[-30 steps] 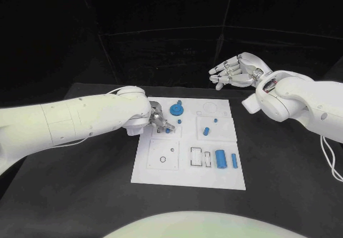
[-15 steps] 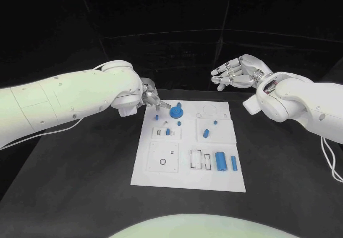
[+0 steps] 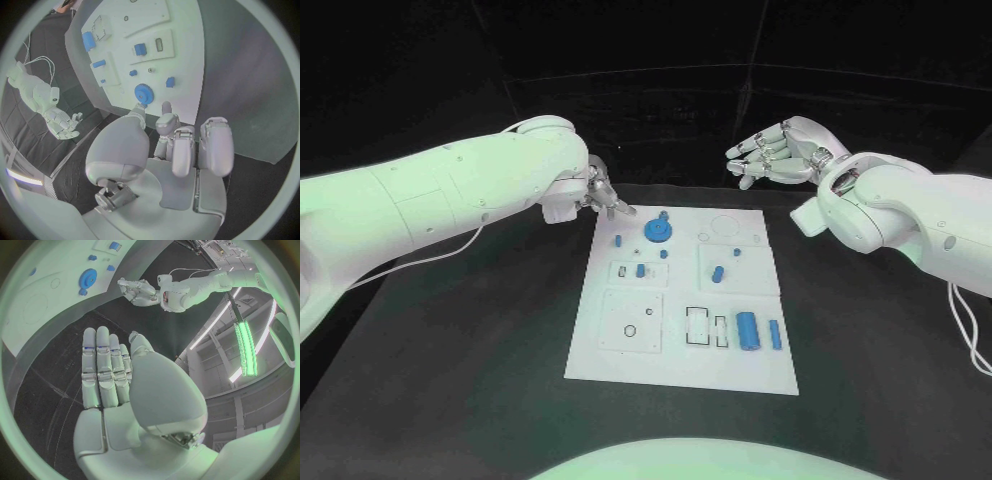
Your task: Assemble the parts on the task board
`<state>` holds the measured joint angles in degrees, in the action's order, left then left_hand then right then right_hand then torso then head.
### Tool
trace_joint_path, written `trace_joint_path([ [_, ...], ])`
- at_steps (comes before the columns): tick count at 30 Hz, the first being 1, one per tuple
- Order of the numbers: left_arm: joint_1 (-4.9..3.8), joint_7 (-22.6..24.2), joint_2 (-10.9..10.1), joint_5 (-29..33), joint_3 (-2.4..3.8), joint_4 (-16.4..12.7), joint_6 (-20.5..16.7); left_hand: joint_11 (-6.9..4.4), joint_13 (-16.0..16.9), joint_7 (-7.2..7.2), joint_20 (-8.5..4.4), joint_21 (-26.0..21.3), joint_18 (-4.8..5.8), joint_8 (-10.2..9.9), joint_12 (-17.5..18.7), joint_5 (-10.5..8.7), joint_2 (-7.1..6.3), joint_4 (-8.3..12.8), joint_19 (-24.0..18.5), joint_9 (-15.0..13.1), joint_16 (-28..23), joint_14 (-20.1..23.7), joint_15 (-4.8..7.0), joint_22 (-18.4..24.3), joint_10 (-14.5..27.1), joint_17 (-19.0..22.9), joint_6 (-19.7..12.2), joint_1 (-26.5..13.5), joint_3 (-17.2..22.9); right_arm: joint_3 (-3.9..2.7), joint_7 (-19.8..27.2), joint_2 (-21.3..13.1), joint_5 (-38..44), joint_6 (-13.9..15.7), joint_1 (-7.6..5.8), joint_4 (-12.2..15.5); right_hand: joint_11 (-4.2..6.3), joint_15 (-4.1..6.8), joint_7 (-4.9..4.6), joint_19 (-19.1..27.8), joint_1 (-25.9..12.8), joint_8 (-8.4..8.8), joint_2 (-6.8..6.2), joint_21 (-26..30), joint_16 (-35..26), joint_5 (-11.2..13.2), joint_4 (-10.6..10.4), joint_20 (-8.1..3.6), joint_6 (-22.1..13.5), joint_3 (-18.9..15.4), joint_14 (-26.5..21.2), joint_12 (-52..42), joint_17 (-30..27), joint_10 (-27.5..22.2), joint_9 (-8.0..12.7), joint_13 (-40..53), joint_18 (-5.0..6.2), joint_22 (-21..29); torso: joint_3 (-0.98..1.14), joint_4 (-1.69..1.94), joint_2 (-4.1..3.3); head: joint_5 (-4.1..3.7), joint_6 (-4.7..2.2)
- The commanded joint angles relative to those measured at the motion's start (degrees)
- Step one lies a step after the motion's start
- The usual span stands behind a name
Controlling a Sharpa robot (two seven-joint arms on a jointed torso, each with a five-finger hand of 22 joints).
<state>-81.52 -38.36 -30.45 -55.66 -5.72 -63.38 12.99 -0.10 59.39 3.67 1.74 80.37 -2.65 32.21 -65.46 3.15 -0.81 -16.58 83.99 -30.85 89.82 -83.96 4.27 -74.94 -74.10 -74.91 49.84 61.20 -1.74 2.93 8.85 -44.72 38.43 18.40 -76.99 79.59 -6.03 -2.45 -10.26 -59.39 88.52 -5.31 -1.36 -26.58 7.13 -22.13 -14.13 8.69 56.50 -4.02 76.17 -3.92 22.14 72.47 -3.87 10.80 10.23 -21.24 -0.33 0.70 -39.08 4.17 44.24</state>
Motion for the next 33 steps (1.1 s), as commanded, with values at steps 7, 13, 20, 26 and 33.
trace_joint_path([
  [7,1.56,3.1,3.1,-1.5,-0.29,6.8,5.3,0.09,-0.1,0.58,0.66,-0.2,-0.37,-0.7,0.1,-0.22,0.59,0.1,0.9,0.5,0.2,-6.0,-0.57,-2.2,0.4,-15.1,0.1,1.3,-0.8,-0.04,0.6,0.1,0.0,0.2,-0.12,0.2,0.04,-0.14,-0.24,-0.3,-0.4,0.32,0.25,0.3,-0.3,-0.4,-0.2,0.03,-0.2,0.0,0.2,0.2,-0.1,-0.3,0.0,-0.1,0.15,0.1,-0.02,-0.01,-0.09,0.02,0.32],
  [13,2.53,4.2,4.5,-1.6,-0.39,8.8,6.2,0.10,-0.1,0.59,0.67,-0.2,-0.37,-0.7,0.1,-0.23,0.70,0.1,0.9,0.6,0.2,-6.0,-0.58,-2.2,0.4,-15.1,0.1,1.4,-0.9,-0.04,0.6,0.3,0.0,0.1,-0.12,0.2,0.04,-0.14,-0.24,-0.3,-0.4,0.32,0.25,0.3,-0.3,-0.4,-0.2,0.03,-0.2,0.0,0.2,0.2,-0.1,-0.3,0.0,-0.1,0.15,0.1,-0.02,-0.08,-0.03,0.08,0.45],
  [20,3.05,4.4,5.2,-1.7,-0.49,10.0,6.9,0.12,0.0,0.60,0.71,-0.2,-0.36,-0.8,0.0,-0.23,0.89,0.1,0.9,0.8,0.2,-6.0,-0.61,-2.3,0.4,-15.1,0.2,1.7,-1.0,-0.04,0.6,0.5,0.0,0.0,-0.11,0.1,0.04,-0.14,-0.24,-0.3,-0.4,0.32,0.25,0.3,-0.3,-0.4,-0.2,0.03,-0.2,0.0,0.2,0.2,-0.1,-0.3,0.0,-0.1,0.15,0.1,0.09,0.01,0.09,0.11,0.63],
  [26,3.22,4.7,5.2,-1.7,-0.54,10.6,8.2,0.10,-0.1,0.56,0.75,-0.1,-0.34,-1.0,0.0,-0.19,1.40,0.2,1.0,1.1,0.2,-6.0,-0.62,-2.4,0.4,-15.1,0.8,2.5,-1.3,-0.04,0.6,0.7,0.0,-0.1,-0.11,0.0,0.04,-0.14,-0.24,-0.3,-0.4,0.32,0.25,0.3,-0.3,-0.4,-0.2,0.03,-0.2,0.0,0.2,0.2,-0.1,-0.3,0.0,-0.1,0.15,0.1,0.09,0.06,0.11,0.07,0.69],
  [33,3.30,5.1,5.2,-1.7,-0.55,10.7,8.6,0.09,-0.1,0.54,0.78,-0.2,-0.35,-1.1,-0.1,-0.17,1.75,0.3,1.0,1.3,0.2,-6.0,-0.62,-2.4,0.4,-15.1,1.0,3.2,-1.4,-0.04,0.6,0.7,0.0,0.0,-0.11,-0.1,0.04,-0.14,-0.24,-0.3,-0.4,0.32,0.25,0.3,-0.3,-0.4,-0.2,0.03,-0.2,0.0,0.2,0.2,-0.1,-0.3,0.0,-0.1,0.15,0.1,0.12,-0.01,0.14,0.08,0.72],
])
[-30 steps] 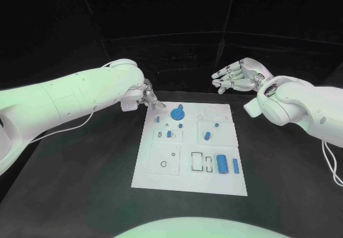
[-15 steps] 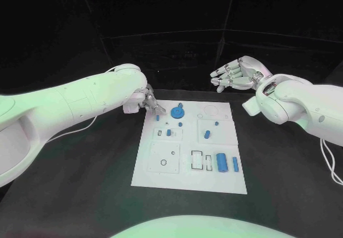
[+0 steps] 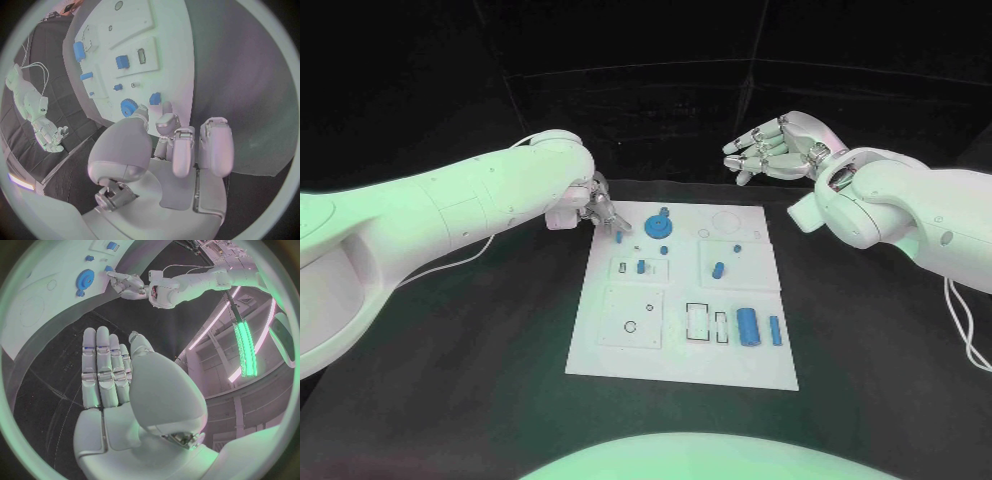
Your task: Assemble the parts on the task board
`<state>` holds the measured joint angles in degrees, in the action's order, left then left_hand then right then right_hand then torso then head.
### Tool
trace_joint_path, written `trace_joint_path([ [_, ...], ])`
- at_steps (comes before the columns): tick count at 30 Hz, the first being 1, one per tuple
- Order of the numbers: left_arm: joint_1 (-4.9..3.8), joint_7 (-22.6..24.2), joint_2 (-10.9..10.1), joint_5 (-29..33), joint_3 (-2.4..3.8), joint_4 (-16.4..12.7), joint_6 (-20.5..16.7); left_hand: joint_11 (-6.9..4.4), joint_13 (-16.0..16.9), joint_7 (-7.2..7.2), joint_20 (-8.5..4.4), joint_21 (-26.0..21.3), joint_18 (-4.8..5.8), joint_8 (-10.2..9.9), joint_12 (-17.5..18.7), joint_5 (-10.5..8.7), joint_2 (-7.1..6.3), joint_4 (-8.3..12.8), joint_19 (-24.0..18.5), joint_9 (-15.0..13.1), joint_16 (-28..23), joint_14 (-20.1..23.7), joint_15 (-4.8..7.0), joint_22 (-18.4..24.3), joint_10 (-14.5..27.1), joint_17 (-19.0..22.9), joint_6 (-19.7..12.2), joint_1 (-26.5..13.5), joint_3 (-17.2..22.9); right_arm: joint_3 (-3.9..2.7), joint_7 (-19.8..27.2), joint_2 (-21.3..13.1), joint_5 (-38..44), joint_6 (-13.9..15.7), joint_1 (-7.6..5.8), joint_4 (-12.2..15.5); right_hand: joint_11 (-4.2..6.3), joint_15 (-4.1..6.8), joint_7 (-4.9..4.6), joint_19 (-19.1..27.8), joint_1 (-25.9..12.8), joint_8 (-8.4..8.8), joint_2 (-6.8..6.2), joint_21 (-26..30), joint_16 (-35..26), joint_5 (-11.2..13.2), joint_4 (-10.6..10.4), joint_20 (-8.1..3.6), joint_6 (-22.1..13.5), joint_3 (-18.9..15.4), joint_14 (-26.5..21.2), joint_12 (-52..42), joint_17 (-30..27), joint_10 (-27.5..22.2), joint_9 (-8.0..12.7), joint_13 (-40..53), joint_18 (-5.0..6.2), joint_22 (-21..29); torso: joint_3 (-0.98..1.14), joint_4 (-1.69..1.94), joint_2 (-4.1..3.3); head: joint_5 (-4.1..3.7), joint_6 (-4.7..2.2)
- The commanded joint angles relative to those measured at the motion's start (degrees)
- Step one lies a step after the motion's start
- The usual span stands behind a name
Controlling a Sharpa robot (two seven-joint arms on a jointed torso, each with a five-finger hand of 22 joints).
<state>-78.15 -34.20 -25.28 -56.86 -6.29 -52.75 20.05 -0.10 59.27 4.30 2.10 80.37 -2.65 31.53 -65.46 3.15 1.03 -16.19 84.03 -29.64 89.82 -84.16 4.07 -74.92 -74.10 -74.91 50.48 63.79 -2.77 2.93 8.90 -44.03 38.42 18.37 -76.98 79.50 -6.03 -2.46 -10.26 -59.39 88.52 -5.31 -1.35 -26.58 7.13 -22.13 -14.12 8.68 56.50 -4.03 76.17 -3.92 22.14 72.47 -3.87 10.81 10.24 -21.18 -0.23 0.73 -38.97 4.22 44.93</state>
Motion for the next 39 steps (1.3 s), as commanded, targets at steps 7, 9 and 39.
trace_joint_path([
  [7,-0.01,1.2,0.2,-0.5,0.01,0.3,1.7,0.07,0.0,-0.11,0.42,0.0,-0.30,-0.4,-0.1,-0.17,0.06,0.0,1.0,0.2,0.2,-5.8,-0.42,-2.6,0.4,-15.1,0.6,1.0,-0.5,-0.03,0.6,0.1,0.0,0.0,-0.12,0.0,0.04,-0.14,-0.24,-0.3,-0.4,0.32,0.25,0.3,-0.3,-0.4,-0.2,0.03,-0.2,0.0,0.2,0.2,-0.1,-0.3,0.0,-0.1,0.14,0.1,0.02,-0.02,-0.03,0.04,0.06],
  [9,0.00,1.3,0.2,-0.5,0.01,0.3,1.7,0.07,0.0,-0.11,0.42,0.0,-0.30,-0.4,-0.1,-0.17,0.06,0.0,1.0,0.2,0.2,-5.8,-0.42,-2.6,0.4,-15.1,0.6,1.0,-0.5,-0.03,0.6,0.1,0.0,0.0,-0.12,0.0,0.04,-0.14,-0.24,-0.3,-0.4,0.32,0.25,0.3,-0.3,-0.4,-0.2,0.03,-0.2,0.0,0.2,0.2,-0.1,-0.3,0.0,-0.1,0.14,0.1,0.03,0.02,-0.03,0.02,0.00],
  [39,0.13,1.5,0.8,-0.5,-0.12,0.4,2.1,0.00,-0.1,-0.17,0.41,-0.1,-0.30,-0.9,-0.4,-0.14,1.16,1.7,1.1,1.3,0.2,-5.8,-0.40,-2.8,0.3,-15.1,1.6,5.9,-0.5,-0.03,0.5,0.2,0.0,-0.1,-0.12,-0.1,0.06,-0.11,-0.23,-0.4,-0.3,0.31,0.28,0.4,-0.4,-0.5,-0.2,0.02,-0.2,0.1,0.2,0.2,-0.1,-0.2,0.0,-0.1,0.16,0.1,-0.01,0.03,-0.03,0.14,0.31],
])
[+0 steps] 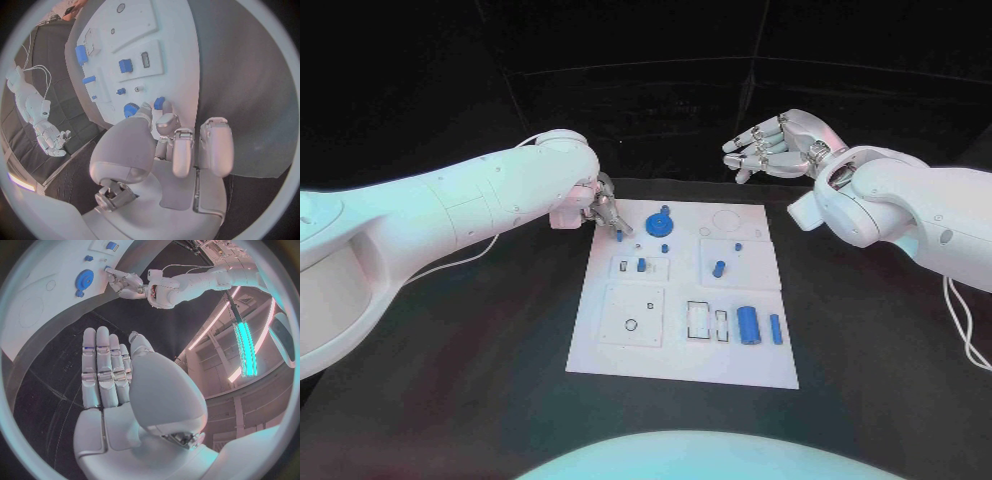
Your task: Assemble the parts on the task board
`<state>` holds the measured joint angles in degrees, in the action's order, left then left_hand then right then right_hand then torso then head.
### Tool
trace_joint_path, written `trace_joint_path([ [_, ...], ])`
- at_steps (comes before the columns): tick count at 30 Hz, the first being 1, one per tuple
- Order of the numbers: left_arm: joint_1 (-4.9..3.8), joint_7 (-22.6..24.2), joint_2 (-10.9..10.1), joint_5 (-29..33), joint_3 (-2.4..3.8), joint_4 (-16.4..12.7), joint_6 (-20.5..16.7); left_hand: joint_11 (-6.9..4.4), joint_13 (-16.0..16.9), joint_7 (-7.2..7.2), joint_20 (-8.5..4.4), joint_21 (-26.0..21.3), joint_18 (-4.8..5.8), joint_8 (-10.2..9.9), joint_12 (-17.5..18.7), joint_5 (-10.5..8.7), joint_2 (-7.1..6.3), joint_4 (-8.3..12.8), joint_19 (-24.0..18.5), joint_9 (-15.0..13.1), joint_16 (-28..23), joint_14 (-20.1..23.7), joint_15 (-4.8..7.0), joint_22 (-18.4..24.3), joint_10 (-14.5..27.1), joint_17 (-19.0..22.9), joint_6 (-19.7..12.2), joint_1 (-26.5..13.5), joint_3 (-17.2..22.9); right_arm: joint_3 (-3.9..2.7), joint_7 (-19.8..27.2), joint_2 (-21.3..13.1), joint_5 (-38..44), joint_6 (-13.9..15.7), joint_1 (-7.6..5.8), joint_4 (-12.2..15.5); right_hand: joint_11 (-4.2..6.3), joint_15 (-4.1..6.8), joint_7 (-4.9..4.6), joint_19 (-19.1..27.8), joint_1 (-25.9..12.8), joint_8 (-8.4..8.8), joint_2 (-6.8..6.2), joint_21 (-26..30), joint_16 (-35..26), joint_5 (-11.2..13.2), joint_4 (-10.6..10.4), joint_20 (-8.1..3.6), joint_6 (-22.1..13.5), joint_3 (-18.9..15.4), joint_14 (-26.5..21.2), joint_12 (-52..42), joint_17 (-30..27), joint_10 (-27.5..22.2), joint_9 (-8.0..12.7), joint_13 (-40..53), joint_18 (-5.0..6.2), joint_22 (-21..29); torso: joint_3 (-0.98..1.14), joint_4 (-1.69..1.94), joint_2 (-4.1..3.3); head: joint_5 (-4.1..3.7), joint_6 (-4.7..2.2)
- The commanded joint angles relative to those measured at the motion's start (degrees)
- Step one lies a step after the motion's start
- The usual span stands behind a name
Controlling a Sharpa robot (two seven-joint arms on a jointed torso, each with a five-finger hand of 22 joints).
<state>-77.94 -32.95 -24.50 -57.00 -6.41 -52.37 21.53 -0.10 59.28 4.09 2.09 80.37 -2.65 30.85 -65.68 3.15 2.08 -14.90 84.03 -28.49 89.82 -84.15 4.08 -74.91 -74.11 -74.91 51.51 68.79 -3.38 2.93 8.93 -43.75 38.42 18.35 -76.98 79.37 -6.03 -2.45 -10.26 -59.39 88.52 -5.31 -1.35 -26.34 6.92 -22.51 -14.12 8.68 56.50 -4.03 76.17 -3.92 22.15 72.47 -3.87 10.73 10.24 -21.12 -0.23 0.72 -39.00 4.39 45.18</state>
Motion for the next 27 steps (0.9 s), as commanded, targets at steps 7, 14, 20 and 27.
trace_joint_path([
  [7,-0.08,0.1,0.1,-0.4,-0.01,0.1,-0.6,-0.13,-0.2,-0.10,0.36,-0.2,-0.33,-0.4,-0.2,-0.12,2.18,1.8,1.0,0.5,0.2,-5.8,-0.32,-2.7,0.3,-15.1,0.8,3.8,1.8,-0.03,0.5,0.0,0.0,-0.1,-0.12,0.1,0.06,-0.11,-0.23,-0.4,-0.3,0.32,0.28,0.2,-0.2,-0.1,-0.2,0.02,-0.2,0.1,0.2,0.2,-0.1,-0.2,0.0,-0.1,0.16,0.1,-0.01,-0.02,0.01,-0.06,0.07],
  [14,-0.07,0.5,0.1,-0.4,-0.01,0.1,-1.7,-0.55,-0.6,-0.51,-0.01,-0.4,-0.38,-1.2,0.3,-0.05,5.05,5.9,0.9,1.2,0.2,-5.8,0.07,-2.6,0.7,-15.1,0.2,10.1,7.9,-0.03,0.5,-0.1,0.0,-0.1,-0.12,0.1,0.06,-0.11,-0.23,-0.4,-0.3,0.32,0.28,0.2,-0.2,-0.1,-0.2,0.02,-0.2,0.1,0.2,0.2,-0.1,-0.2,0.0,-0.1,0.16,0.1,0.00,0.00,-0.01,-0.08,0.17],
  [20,-0.07,1.1,0.0,0.3,-0.01,-0.1,-2.0,-0.36,-1.2,-0.09,-0.11,-0.5,-0.38,-1.7,1.1,-0.01,4.36,9.5,0.9,1.7,0.2,-5.8,-0.04,-2.6,1.2,-15.1,-0.3,13.1,15.6,-0.03,0.5,-0.1,0.0,-0.2,-0.12,0.1,0.06,-0.11,-0.23,-0.4,-0.3,0.32,0.28,0.2,-0.2,-0.1,-0.2,0.02,-0.2,0.1,0.2,0.2,-0.1,-0.2,0.0,-0.1,0.16,0.1,0.01,0.04,0.05,-0.05,0.21],
  [27,-0.06,1.6,-1.5,1.6,-0.02,-1.8,-3.3,-0.23,-1.8,0.26,0.38,-0.8,-0.40,0.1,1.1,-0.08,-2.06,11.8,0.9,0.9,0.2,-5.8,-0.48,-2.7,0.5,-15.1,-0.4,5.3,33.6,-0.03,0.4,-0.1,0.0,-0.3,-0.12,0.1,0.06,-0.11,-0.23,-0.4,-0.3,0.31,0.27,0.2,-0.3,-0.2,-0.2,0.02,-0.2,0.2,0.3,0.2,-0.1,-0.2,0.0,-0.1,0.17,0.1,0.02,0.09,0.09,-0.09,0.18],
])
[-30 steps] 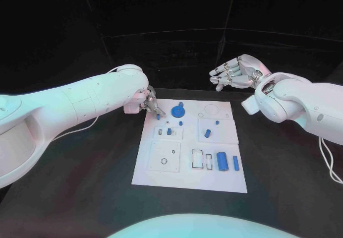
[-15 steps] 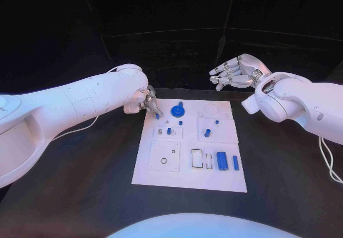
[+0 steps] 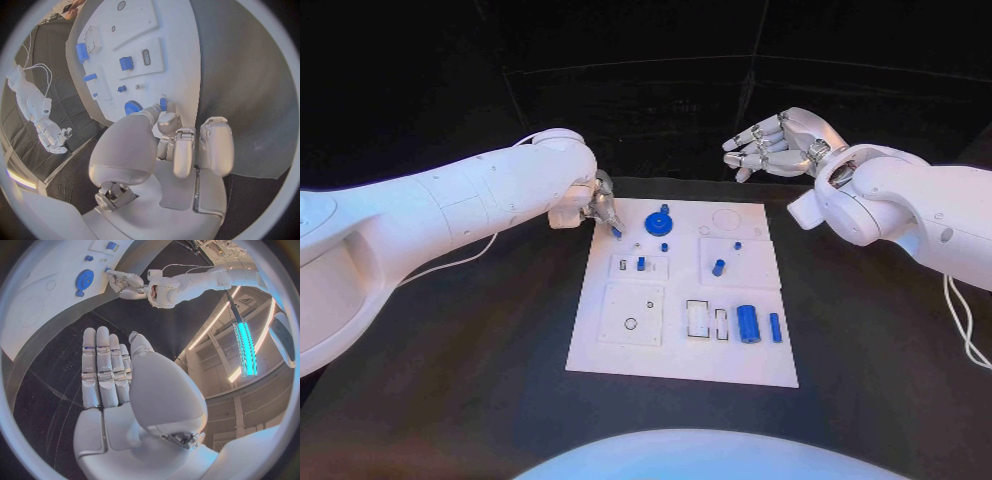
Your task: Assemble the parts on the task board
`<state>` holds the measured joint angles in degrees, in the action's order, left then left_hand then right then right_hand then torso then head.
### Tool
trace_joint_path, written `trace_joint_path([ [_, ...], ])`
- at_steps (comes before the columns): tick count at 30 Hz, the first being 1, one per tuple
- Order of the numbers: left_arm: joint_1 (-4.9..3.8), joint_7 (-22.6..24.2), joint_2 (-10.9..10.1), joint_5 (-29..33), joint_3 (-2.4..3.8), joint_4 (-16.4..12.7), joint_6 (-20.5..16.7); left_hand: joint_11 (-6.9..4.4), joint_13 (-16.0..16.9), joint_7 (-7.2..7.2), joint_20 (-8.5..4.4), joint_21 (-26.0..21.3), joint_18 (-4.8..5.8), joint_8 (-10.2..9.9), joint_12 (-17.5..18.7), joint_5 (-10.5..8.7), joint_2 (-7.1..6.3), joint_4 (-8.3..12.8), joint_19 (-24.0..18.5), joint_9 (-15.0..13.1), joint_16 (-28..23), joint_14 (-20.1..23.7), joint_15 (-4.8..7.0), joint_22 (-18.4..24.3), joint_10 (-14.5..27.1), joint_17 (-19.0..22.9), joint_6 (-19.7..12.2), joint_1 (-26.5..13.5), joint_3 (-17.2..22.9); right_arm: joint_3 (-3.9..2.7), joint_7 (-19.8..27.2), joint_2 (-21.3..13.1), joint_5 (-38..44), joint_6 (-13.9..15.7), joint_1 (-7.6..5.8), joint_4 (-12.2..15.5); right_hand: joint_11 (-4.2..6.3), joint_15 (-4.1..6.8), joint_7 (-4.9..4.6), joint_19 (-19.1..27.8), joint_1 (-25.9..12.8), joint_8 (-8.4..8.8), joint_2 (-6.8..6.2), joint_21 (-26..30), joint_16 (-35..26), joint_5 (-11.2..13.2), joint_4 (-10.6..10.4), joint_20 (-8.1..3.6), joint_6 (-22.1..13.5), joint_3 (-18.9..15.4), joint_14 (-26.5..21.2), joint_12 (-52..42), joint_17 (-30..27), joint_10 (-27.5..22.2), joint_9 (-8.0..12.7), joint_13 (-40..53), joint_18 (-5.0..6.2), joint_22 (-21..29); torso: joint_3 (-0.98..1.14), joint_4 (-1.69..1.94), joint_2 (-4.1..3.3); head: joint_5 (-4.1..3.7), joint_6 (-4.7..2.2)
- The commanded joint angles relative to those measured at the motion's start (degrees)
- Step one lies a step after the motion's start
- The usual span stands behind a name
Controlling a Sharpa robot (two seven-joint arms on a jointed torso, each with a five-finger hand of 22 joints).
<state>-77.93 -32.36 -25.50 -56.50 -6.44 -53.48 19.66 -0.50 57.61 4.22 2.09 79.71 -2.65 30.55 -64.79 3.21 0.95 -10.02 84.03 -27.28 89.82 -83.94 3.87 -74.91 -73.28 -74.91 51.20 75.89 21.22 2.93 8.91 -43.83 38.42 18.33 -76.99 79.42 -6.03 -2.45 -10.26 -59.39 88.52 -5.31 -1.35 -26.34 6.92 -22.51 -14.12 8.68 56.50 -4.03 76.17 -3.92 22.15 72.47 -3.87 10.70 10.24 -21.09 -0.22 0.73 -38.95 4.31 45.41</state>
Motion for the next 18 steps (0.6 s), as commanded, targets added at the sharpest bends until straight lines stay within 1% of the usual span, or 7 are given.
trace_joint_path([
  [1,-0.09,1.0,-1.0,1.2,0.01,-1.3,-1.8,0.18,-0.1,0.16,0.38,-0.2,-0.40,0.8,0.2,-0.17,-1.73,7.3,0.9,-0.5,0.2,-6.1,-0.26,-2.7,-0.4,-15.1,-0.2,-3.0,11.2,-0.03,0.4,-0.1,0.0,-0.2,-0.12,0.1,0.06,-0.11,-0.23,-0.4,-0.3,0.31,0.26,0.2,-0.3,-0.2,-0.2,0.02,-0.2,0.2,0.3,0.2,-0.1,-0.2,0.0,-0.1,0.17,0.1,0.02,0.10,0.06,-0.05,-0.04],
  [2,-0.14,0.9,-1.7,1.3,0.01,-2.3,-2.4,0.18,-0.1,0.04,0.36,-0.2,-0.41,1.3,0.1,0.08,-2.09,7.7,1.0,-0.8,0.2,-6.1,-0.21,-2.8,-0.6,-15.1,-0.2,-3.9,12.9,-0.03,0.4,-0.1,0.0,-0.1,-0.12,0.1,0.04,-0.12,-0.24,-0.4,-0.4,0.31,0.28,0.3,-0.3,-0.2,-0.3,0.02,-0.2,0.2,0.3,0.2,-0.1,-0.2,-0.1,-0.1,0.16,0.1,0.05,0.14,0.08,-0.10,0.04],
  [4,-0.26,0.9,-2.9,1.9,0.01,-4.0,-3.5,0.27,-0.1,-0.06,0.36,-0.2,-0.40,1.5,0.0,-0.02,-2.35,7.8,1.0,-0.9,0.2,-6.1,-0.17,-2.8,-0.6,-15.1,-0.2,-4.3,13.4,-0.03,0.4,-0.2,0.0,-0.1,-0.12,0.1,0.03,-0.13,-0.25,-0.5,-0.5,0.31,0.30,0.3,-0.3,-0.2,-0.4,0.03,-0.2,0.1,0.3,0.2,-0.1,-0.2,-0.1,-0.1,0.16,0.1,0.09,0.16,0.07,0.04,-0.10],
  [9,-0.69,0.5,-6.2,5.1,0.00,-9.2,-6.5,0.15,0.0,-0.20,0.29,-0.2,-0.41,2.4,-0.1,0.04,-3.06,8.4,1.0,-1.4,0.2,-6.1,-0.08,-2.9,-0.9,-15.1,-0.2,-5.6,15.4,-0.03,0.4,-0.4,0.0,0.0,-0.13,0.1,0.02,-0.14,-0.26,-0.5,-0.5,0.31,0.30,0.3,-0.3,-0.1,-0.4,0.04,-0.2,0.1,0.3,0.2,-0.1,-0.2,-0.1,-0.1,0.16,0.1,0.21,0.40,0.23,0.02,-0.01],
  [14,-0.82,0.1,-9.5,7.1,-0.05,-14.8,-10.2,0.00,-0.4,-0.37,0.19,-0.3,-0.42,3.4,0.1,0.21,-3.87,9.0,1.0,-1.9,0.2,-6.1,0.03,-2.9,-0.9,-15.1,-0.2,-6.7,17.3,-0.03,0.3,-0.4,0.0,0.0,-0.13,0.1,0.02,-0.14,-0.26,-0.5,-0.5,0.31,0.30,0.3,-0.3,-0.1,-0.4,0.04,-0.2,0.1,0.3,0.2,-0.1,-0.2,-0.1,-0.1,0.16,0.1,0.19,0.45,0.22,0.11,-0.06],
  [16,-0.78,-0.1,-10.6,7.4,-0.20,-16.8,-11.6,-0.03,-0.4,-0.40,0.18,-0.3,-0.42,3.5,0.1,0.23,-4.00,9.1,1.0,-2.0,0.2,-6.1,0.05,-2.9,-1.0,-15.1,-0.2,-6.8,17.6,-0.03,0.3,-0.4,0.0,-0.1,-0.13,0.1,0.02,-0.14,-0.26,-0.5,-0.5,0.31,0.30,0.3,-0.3,-0.1,-0.4,0.04,-0.2,0.1,0.3,0.2,-0.1,-0.2,-0.1,-0.1,0.16,0.1,0.18,0.50,0.20,0.04,-0.08],
  [18,-0.75,-0.1,-11.4,7.6,-0.56,-18.3,-12.7,-0.08,-0.4,-0.46,0.14,-0.2,-0.41,3.9,0.0,0.29,-4.23,9.2,1.1,-2.2,0.2,-6.1,0.10,-3.0,-1.1,-15.1,-0.3,-7.2,18.2,-0.03,0.3,-0.4,0.0,-0.1,-0.13,0.1,0.02,-0.14,-0.26,-0.5,-0.5,0.31,0.30,0.3,-0.3,-0.1,-0.4,0.04,-0.2,0.1,0.3,0.2,-0.1,-0.2,-0.1,-0.1,0.16,0.1,0.20,0.55,0.22,-0.02,-0.11],
])
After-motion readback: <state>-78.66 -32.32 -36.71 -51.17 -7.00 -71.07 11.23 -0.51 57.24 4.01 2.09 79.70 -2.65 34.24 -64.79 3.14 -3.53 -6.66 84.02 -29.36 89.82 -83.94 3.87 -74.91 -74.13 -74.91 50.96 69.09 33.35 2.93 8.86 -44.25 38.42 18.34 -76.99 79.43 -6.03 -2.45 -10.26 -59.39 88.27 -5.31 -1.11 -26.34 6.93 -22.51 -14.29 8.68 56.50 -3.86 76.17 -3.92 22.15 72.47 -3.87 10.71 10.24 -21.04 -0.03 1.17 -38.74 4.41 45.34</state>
